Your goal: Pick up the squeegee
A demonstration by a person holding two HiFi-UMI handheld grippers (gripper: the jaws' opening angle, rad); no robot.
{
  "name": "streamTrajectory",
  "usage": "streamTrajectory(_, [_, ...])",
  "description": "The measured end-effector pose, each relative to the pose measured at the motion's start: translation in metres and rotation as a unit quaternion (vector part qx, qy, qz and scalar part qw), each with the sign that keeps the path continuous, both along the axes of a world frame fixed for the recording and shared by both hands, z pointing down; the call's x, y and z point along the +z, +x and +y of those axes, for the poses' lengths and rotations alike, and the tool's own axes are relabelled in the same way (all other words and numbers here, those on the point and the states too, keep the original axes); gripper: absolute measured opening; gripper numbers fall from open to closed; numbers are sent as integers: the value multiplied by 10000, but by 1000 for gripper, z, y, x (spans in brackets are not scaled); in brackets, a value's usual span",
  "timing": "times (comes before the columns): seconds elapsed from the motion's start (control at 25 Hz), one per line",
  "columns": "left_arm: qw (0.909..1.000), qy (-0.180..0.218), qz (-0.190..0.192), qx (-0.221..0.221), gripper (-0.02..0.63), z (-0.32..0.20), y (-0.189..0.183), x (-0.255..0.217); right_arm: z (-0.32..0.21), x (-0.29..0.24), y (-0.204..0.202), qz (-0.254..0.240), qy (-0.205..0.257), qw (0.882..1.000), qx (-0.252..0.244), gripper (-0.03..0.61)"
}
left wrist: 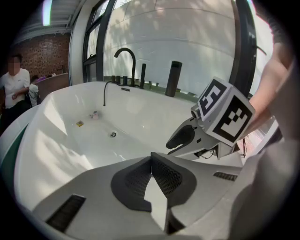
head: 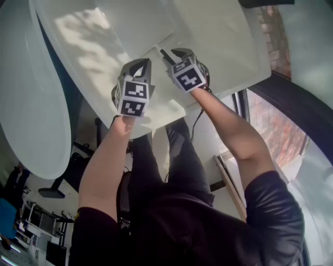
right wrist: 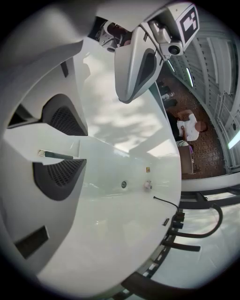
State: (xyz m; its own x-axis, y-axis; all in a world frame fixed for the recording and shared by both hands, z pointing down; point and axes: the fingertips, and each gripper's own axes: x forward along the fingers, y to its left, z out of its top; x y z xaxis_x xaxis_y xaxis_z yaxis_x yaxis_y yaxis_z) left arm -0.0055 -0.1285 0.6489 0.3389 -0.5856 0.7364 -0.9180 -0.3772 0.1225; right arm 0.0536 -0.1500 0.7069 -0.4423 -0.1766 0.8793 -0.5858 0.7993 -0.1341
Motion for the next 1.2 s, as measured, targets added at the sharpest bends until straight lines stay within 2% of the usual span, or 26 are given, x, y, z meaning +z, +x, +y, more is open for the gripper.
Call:
streamTrajectory(0.2, [9997, -228, -39, -111, -8, -21, 0, 60, -15, 67, 0, 341, -137, 9992, -173, 175])
streamTrajectory(0.4, [9989, -429, -59, -180, -8, -28, -5, 118, -8, 137, 1, 713, -479, 9962, -122, 181])
streamTrajectory(0.6, [9987, -476, -114, -114, -8, -40, -15, 162, -18, 180, -12, 918, -541, 9940, -243, 181])
streamTrajectory(0.84, [9980, -629, -83, -53, -8, -41, -11, 193, -10, 226, -6, 1229, -920, 9878, -261, 181])
streamTrajectory(1.04, [9973, -721, -118, -37, -8, -39, -11, 205, -8, 242, -10, 1422, -1339, 9798, -442, 181])
streamTrajectory(1.2, [9970, -757, -138, -54, -8, -34, -18, 210, 2, 252, -14, 1528, -1580, 9749, -364, 181])
